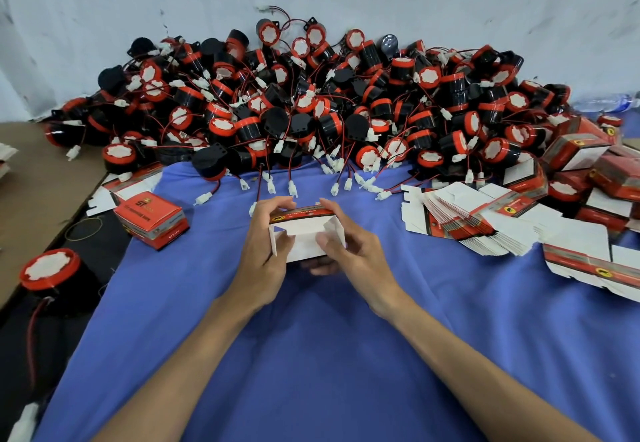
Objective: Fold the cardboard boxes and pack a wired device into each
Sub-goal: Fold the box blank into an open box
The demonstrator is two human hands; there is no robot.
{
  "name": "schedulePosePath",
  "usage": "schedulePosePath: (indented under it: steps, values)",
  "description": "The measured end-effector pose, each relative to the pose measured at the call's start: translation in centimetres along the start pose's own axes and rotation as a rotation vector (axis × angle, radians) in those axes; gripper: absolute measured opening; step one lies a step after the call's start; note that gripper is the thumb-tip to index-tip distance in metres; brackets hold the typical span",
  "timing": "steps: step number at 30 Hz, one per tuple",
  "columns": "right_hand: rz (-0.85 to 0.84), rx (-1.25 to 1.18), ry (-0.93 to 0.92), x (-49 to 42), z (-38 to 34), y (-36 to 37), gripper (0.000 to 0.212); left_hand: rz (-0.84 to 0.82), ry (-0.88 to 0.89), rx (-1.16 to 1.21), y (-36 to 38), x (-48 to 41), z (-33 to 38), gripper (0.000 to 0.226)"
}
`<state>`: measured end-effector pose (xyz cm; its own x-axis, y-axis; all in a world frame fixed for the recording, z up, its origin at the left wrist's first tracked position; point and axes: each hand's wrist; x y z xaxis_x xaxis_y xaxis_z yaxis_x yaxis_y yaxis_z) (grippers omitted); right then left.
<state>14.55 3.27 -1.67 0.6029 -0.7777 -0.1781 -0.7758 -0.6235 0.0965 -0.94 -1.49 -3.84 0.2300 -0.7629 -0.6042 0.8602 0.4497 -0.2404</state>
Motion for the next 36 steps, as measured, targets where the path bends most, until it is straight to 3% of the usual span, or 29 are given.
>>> schedulePosePath:
  steps: [2,4,6,10,14,18,22,25,30,36]
  values:
    - [-0.102,-0.030,0.010,0.1,0.0,-0.2,0.053,0.044,0.010,-0.033,-0.1,0.0,-0.1,0.032]
    - [-0.170,-0.081,0.024,0.2,-0.2,-0.3,0.049,0.080,0.047,-0.097,-0.2,-0.1,-0.4,0.031]
    - [-0.155,-0.097,0.025,0.2,-0.5,-0.4,0.035,0.081,0.074,-0.164,-0.2,-0.1,-0.6,0.039]
    - [-0.071,-0.065,-0.005,0.1,-0.5,-0.2,0.038,0.010,0.201,-0.299,-0.4,-0.2,-0.5,0.073]
    - [-0.033,-0.042,-0.041,0.2,-0.6,0.1,0.028,-0.046,0.292,-0.349,-0.6,-0.2,-0.4,0.084]
    - [-0.037,-0.063,-0.018,0.2,-0.6,0.1,0.026,-0.054,0.218,-0.320,-0.6,0.0,-0.4,0.071]
    - [-0.104,-0.172,0.061,0.0,-0.7,-0.4,0.028,-0.032,0.272,-0.296,-0.7,-0.1,-0.6,0.051]
    - [-0.152,-0.176,0.061,-0.1,-0.6,-0.7,0.034,-0.010,0.267,-0.264,-0.6,-0.2,-0.7,0.051]
    - [-0.076,-0.007,-0.041,-0.2,-0.1,-0.7,0.053,-0.069,0.286,-0.315,-0.6,-0.1,-0.8,0.046]
    - [-0.006,0.072,-0.094,-0.6,0.0,-0.9,0.071,-0.111,0.358,-0.383,-0.3,-0.2,-0.5,0.063]
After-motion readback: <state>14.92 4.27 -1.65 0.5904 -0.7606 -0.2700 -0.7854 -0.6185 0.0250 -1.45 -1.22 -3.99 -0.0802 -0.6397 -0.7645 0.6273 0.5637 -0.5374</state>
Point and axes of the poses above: each hand's wrist, its own x-axis away from the middle knuckle, its own y-axis out of the palm, z = x × y, and after that the axes turned 2 degrees about y, right-handed
